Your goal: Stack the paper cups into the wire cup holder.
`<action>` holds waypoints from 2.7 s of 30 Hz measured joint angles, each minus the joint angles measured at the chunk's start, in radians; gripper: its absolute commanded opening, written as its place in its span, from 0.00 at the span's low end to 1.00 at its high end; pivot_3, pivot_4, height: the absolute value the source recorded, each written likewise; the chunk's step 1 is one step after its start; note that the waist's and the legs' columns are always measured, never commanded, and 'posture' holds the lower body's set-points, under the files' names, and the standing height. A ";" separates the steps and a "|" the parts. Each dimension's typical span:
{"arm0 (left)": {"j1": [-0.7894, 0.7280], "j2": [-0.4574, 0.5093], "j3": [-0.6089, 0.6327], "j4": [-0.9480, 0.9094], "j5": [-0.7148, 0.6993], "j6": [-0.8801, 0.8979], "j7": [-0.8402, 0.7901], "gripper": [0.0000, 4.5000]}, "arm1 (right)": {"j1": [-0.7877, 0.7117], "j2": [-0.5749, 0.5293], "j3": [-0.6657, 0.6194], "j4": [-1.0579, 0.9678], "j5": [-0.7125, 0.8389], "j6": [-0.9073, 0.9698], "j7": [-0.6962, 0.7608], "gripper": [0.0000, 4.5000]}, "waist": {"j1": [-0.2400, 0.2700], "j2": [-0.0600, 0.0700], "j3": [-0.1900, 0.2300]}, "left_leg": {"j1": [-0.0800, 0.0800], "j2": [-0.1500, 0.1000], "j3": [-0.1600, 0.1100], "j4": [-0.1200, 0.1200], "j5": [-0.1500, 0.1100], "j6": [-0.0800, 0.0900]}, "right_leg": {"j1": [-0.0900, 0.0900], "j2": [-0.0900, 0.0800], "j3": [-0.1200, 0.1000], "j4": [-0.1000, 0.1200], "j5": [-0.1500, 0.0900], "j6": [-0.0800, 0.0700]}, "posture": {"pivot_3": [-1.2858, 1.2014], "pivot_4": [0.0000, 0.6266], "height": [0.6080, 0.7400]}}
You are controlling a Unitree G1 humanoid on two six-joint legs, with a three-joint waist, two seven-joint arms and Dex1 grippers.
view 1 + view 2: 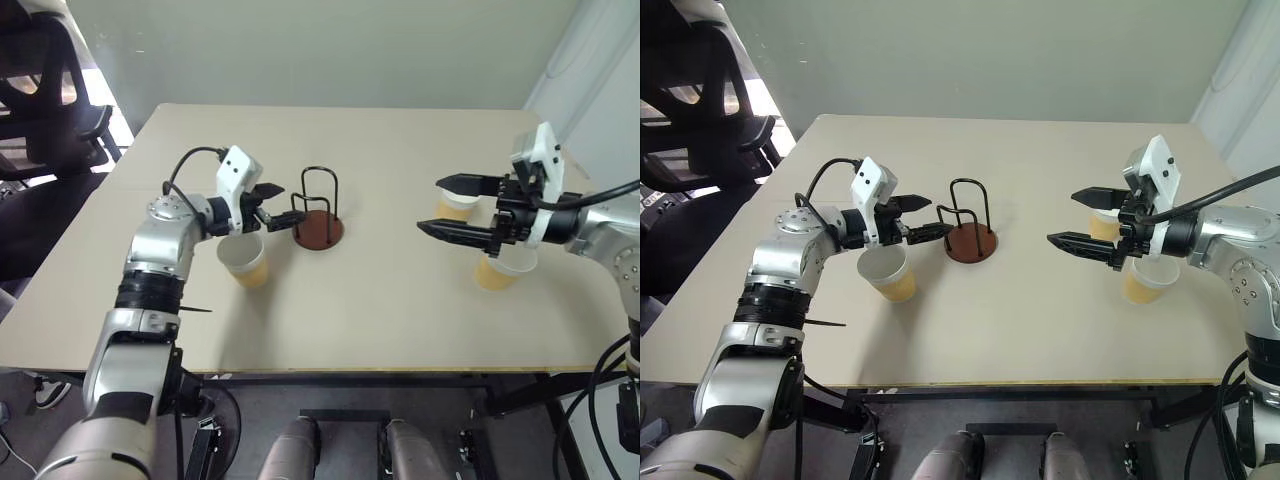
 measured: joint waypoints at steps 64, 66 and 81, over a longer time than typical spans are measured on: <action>0.016 -0.155 -0.276 -0.207 0.074 -0.078 -0.261 0.00 | 0.052 -0.031 -0.036 -0.040 0.020 0.010 -0.050 1.00 | 0.006 -0.001 0.000 | 0.000 -0.006 -0.001 0.015 -0.006 0.008 | 0.009 -0.004 0.002 -0.001 -0.001 0.012 | 0.52 0.24 1.00; 0.016 -0.156 -0.276 -0.195 0.077 -0.092 -0.249 0.00 | 0.052 -0.032 -0.036 -0.039 0.019 0.009 -0.049 1.00 | 0.006 -0.001 0.000 | 0.000 -0.006 -0.001 0.015 -0.006 0.008 | 0.009 -0.004 0.002 -0.001 -0.001 0.012 | 0.52 0.24 1.00; 0.016 -0.198 -0.259 -0.224 0.037 0.026 -0.204 0.00 | 0.052 -0.035 -0.036 -0.039 0.019 0.006 -0.047 1.00 | 0.007 -0.001 0.000 | -0.001 -0.006 -0.001 0.015 -0.008 0.008 | 0.010 -0.004 0.002 -0.004 -0.001 0.012 | 0.52 0.24 1.00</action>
